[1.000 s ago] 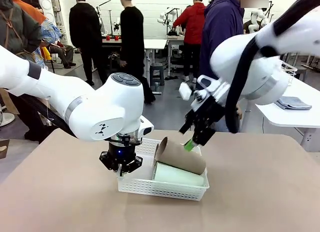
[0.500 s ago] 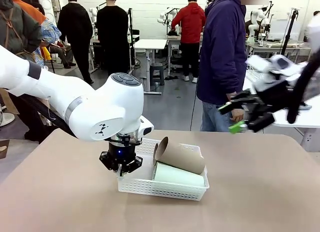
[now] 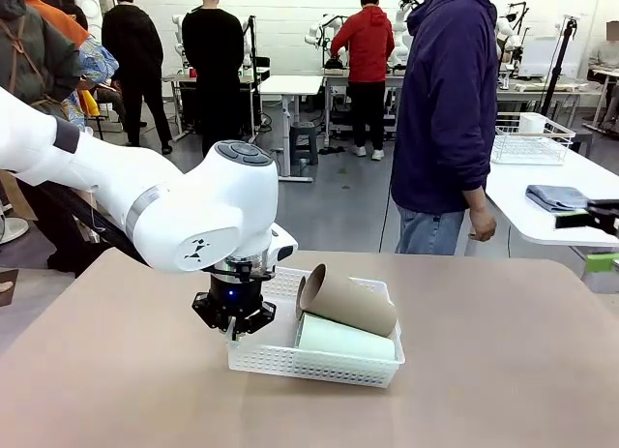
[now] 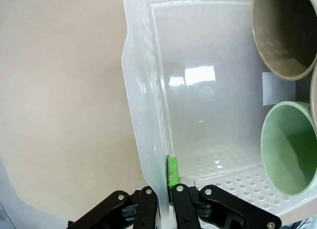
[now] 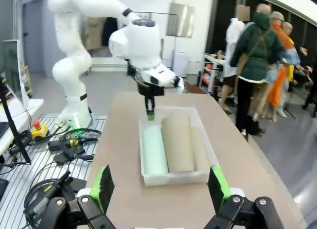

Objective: Clean and organize the cups into the basket.
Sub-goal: Pick up the Reusable plastic cup from the right side of the table and stack it inside the Organizing basket in the center of the table, then move the Organizing basket back to the left side of the table.

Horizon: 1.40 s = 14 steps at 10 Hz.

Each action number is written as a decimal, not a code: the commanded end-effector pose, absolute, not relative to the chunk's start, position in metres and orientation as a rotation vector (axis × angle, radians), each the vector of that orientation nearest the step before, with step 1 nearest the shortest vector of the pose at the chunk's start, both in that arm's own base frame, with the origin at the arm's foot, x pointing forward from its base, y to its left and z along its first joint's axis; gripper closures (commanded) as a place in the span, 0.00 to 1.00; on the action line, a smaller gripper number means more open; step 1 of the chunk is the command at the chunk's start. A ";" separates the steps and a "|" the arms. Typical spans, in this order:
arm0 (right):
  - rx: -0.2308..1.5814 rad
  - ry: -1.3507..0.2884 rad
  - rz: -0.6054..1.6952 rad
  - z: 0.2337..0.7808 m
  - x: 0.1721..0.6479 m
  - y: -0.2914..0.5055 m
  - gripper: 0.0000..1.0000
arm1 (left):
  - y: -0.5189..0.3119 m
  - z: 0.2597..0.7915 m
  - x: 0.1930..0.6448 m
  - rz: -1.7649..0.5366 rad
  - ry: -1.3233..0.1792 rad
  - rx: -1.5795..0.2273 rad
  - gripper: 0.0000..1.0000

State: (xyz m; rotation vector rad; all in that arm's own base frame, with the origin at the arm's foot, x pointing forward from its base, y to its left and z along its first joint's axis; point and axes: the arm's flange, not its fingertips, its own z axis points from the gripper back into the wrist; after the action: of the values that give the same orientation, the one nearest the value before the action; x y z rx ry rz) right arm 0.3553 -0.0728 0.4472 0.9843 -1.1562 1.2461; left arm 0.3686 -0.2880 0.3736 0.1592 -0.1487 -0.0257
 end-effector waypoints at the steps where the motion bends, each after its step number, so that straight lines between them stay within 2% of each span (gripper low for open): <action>1: 0.957 -1.157 1.164 0.409 0.370 -0.082 0.00 | -0.289 0.372 0.367 -0.029 -0.151 0.172 1.00; 3: 0.955 -1.135 1.085 0.380 0.378 -0.105 0.00 | -0.289 0.372 0.367 -0.029 -0.151 0.172 1.00; 5: 0.953 -1.135 1.080 0.390 0.385 -0.092 0.00 | -0.289 0.372 0.367 -0.029 -0.151 0.172 1.00; 6: 0.963 -1.096 1.093 0.371 0.369 -0.110 0.00 | -0.289 0.372 0.367 -0.029 -0.151 0.172 1.00; 14: 0.963 -1.096 1.093 0.371 0.369 -0.110 0.00 | -0.289 0.372 0.367 -0.029 -0.151 0.172 1.00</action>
State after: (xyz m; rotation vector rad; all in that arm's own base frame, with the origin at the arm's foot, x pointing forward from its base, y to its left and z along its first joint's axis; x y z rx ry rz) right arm 0.3728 -0.1096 0.3715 0.9608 -1.1006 1.0847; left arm 0.3686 -0.2880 0.3735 0.1592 -0.1487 -0.0258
